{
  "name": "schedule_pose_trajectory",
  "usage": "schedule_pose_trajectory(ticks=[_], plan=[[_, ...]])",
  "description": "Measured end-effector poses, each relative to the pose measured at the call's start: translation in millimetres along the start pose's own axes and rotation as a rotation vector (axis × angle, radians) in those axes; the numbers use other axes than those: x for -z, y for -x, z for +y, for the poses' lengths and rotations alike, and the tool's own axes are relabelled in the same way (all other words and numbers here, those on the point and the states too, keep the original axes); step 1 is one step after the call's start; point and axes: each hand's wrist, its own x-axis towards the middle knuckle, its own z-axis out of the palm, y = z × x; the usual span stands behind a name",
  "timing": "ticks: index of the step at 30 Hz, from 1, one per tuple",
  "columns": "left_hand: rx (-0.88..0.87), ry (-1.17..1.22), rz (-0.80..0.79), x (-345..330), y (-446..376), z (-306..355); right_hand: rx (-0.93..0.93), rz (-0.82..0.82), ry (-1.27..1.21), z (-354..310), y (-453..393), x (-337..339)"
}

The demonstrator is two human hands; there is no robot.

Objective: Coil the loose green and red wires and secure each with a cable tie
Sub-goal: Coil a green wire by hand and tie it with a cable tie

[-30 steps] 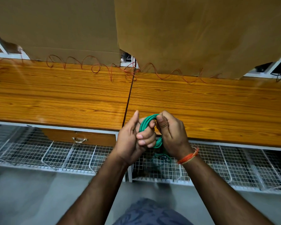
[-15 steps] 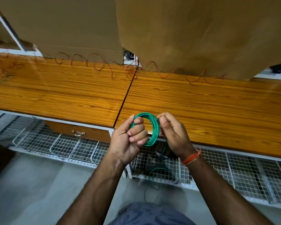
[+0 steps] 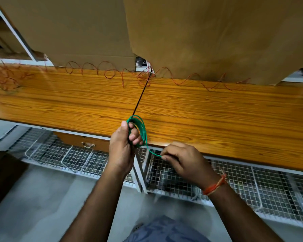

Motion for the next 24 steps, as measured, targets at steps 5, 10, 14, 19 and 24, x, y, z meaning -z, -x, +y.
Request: schedule_pose_trajectory(ticks=[5,10,14,19,24], plan=[[-0.099,-0.347,-0.096,-3.7,4.6,-1.0,0.08,0.035,-0.096,-33.0,-17.9,19.7],[-0.173,-0.705,-0.138,-0.6,8.0,-2.9,0.049,0.071,-0.29,-51.2,-31.5,31.1],[-0.148,-0.714,-0.24,-1.6,9.3,-2.9,0.047,0.194,-0.246,-52.5,-46.7,35.2],[-0.01,-0.464,-0.256,-0.2,4.7,1.9,0.048,0.299,-0.202,-49.1,-60.2,33.2],[0.015,-0.405,-0.382,1.5,1.8,5.9,0.032,0.408,-0.214,-45.7,-66.8,19.2]])
